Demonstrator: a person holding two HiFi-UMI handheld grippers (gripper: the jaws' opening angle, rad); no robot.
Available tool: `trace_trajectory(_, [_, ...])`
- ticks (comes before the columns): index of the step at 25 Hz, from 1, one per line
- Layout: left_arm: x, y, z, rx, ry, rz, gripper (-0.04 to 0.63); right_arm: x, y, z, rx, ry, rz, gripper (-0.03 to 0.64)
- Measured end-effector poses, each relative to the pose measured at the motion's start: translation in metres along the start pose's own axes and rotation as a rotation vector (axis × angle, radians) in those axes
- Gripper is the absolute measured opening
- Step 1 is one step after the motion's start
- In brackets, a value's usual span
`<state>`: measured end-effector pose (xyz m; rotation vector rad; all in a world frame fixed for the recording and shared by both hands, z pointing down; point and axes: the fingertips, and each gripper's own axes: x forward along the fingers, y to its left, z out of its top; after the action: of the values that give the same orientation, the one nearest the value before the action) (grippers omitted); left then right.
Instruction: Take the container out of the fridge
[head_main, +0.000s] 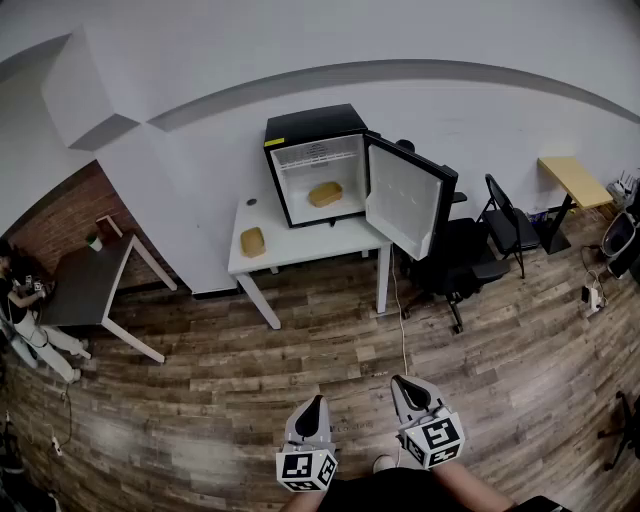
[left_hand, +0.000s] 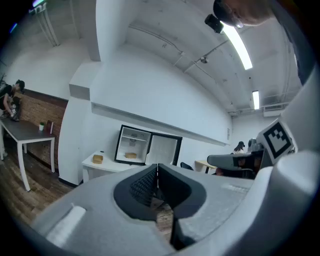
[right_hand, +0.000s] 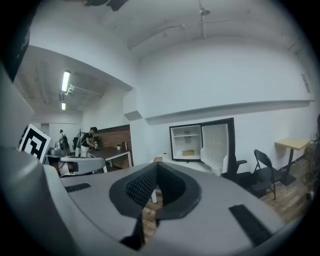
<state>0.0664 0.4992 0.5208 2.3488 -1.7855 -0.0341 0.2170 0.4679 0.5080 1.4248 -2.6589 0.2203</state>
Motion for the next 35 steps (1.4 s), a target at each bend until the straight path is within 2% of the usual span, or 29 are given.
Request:
trace_trajectory(6, [0.005, 0.001, 0.005, 0.045, -0.016, 0.012, 0.017, 0.002, -0.011, 0.003, 0.038, -0.024, -0.001, 0.000])
trace_trajectory(9, [0.005, -0.001, 0.000, 0.035, -0.014, 0.021, 0.017, -0.006, -0.016, 0.005, 0.063, -0.038, 0.002, 0.000])
trace_trajectory(15, [0.004, -0.013, -0.019, 0.018, -0.001, 0.056, 0.017, -0.011, -0.011, 0.007, -0.017, -0.056, 0.060, 0.000])
trace_trajectory(18, [0.005, -0.004, -0.022, -0.006, 0.014, 0.079, 0.017, -0.008, -0.011, 0.003, -0.016, -0.047, 0.063, 0.000])
trace_trajectory(22, [0.017, 0.012, -0.020, 0.018, 0.015, 0.085, 0.017, 0.004, -0.021, -0.009, -0.034, -0.010, 0.031, 0.000])
trace_trajectory(27, [0.048, 0.021, -0.021, 0.027, 0.022, 0.047, 0.017, 0.030, -0.029, -0.018, -0.001, 0.028, 0.035, 0.000])
trace_trajectory(32, [0.097, 0.012, -0.020, 0.047, 0.038, -0.049, 0.017, 0.064, -0.051, -0.005, -0.015, 0.011, -0.002, 0.000])
trace_trajectory(35, [0.124, 0.023, -0.012, 0.054, 0.023, -0.062, 0.017, 0.091, -0.064, 0.006, -0.034, -0.008, -0.015, 0.000])
